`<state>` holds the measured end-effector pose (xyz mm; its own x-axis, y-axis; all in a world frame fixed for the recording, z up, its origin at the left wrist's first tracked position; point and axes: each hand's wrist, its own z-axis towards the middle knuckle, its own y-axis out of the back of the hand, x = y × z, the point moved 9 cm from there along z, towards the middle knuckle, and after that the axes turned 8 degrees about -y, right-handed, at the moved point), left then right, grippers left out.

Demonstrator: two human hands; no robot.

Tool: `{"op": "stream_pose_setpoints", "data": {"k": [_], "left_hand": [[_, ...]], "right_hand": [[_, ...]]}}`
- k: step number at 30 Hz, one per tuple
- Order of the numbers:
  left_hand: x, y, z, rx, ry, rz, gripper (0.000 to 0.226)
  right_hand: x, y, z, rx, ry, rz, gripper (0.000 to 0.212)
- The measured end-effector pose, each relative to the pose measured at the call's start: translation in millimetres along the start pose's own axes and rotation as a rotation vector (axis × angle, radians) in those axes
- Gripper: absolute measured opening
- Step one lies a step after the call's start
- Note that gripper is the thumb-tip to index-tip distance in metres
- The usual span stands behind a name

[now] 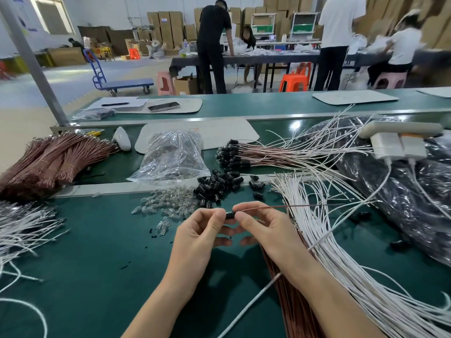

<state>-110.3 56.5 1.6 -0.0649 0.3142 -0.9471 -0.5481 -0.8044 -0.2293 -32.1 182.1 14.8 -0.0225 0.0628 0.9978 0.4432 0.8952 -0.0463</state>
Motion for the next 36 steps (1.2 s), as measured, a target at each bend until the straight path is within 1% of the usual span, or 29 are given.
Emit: {"op": "stream_pose_setpoints", "data": {"k": [2,4,7,9,13,14,16,17,18,20,23,26,28,30,32,33,36], "left_hand": [[-1.8,-0.8,-0.1,0.009,-0.014,0.019,0.017],[-3.6,-1.7,0.0,0.023,-0.031,0.056,0.016],[-4.1,0.8,0.6,0.007,-0.043,0.088,0.019],[-3.6,1.3,0.5,0.007,-0.041,0.096,0.019],[-3.0,-1.4,0.2,0.032,-0.044,0.121,0.021],[-3.0,-1.2,0.1,0.033,-0.048,0.128,0.023],[-2.5,-0.4,-0.1,0.03,-0.05,0.139,0.026],[-2.1,0.0,-0.4,0.028,-0.048,0.141,0.026],[-1.9,0.2,-0.4,0.026,-0.045,0.139,0.024],[-1.5,-0.2,-0.3,0.026,-0.037,0.14,0.021],[-1.0,-1.5,0.2,0.032,-0.032,0.151,0.018],[-1.3,-1.3,-0.1,0.036,-0.036,0.157,0.021],[-0.4,-0.6,-0.5,0.036,-0.035,0.155,0.023],[0.2,0.3,-0.4,0.033,-0.038,0.155,0.025],[0.5,-0.1,-0.2,0.037,-0.039,0.155,0.022],[0.4,-0.8,-0.4,0.043,-0.038,0.154,0.02],[-1.5,-1.3,-2.5,0.043,-0.041,0.158,0.019]], "right_hand": [[-0.3,-5.5,-0.7,0.042,-0.003,0.005,0.019],[0.0,-9.3,-1.0,0.054,0.003,-0.013,0.023],[-0.2,-4.5,0.2,0.012,0.017,0.003,0.012],[-2.9,0.7,1.6,0.006,0.0,0.057,0.013],[-12.3,-6.1,3.1,0.111,-0.101,0.216,0.015],[-13.4,-9.2,3.4,0.141,-0.121,0.26,0.027],[-15.6,-14.7,4.4,0.21,-0.144,0.315,0.068],[-16.0,-16.0,5.2,0.23,-0.144,0.322,0.085],[-16.0,-15.6,6.1,0.24,-0.139,0.324,0.096],[-15.9,-14.0,7.7,0.239,-0.128,0.337,0.103],[-18.4,-11.3,9.5,0.208,-0.134,0.331,0.097],[-21.0,-10.1,10.4,0.173,-0.148,0.277,0.08],[-22.9,-9.7,10.7,0.151,-0.152,0.273,0.064],[-23.5,-10.8,10.6,0.141,-0.136,0.295,0.042],[-22.0,-11.1,9.3,0.128,-0.108,0.291,0.016],[-20.8,-10.4,8.6,0.118,-0.089,0.281,0.01],[-16.8,-3.4,8.9,0.084,-0.044,0.27,0.013]]}}
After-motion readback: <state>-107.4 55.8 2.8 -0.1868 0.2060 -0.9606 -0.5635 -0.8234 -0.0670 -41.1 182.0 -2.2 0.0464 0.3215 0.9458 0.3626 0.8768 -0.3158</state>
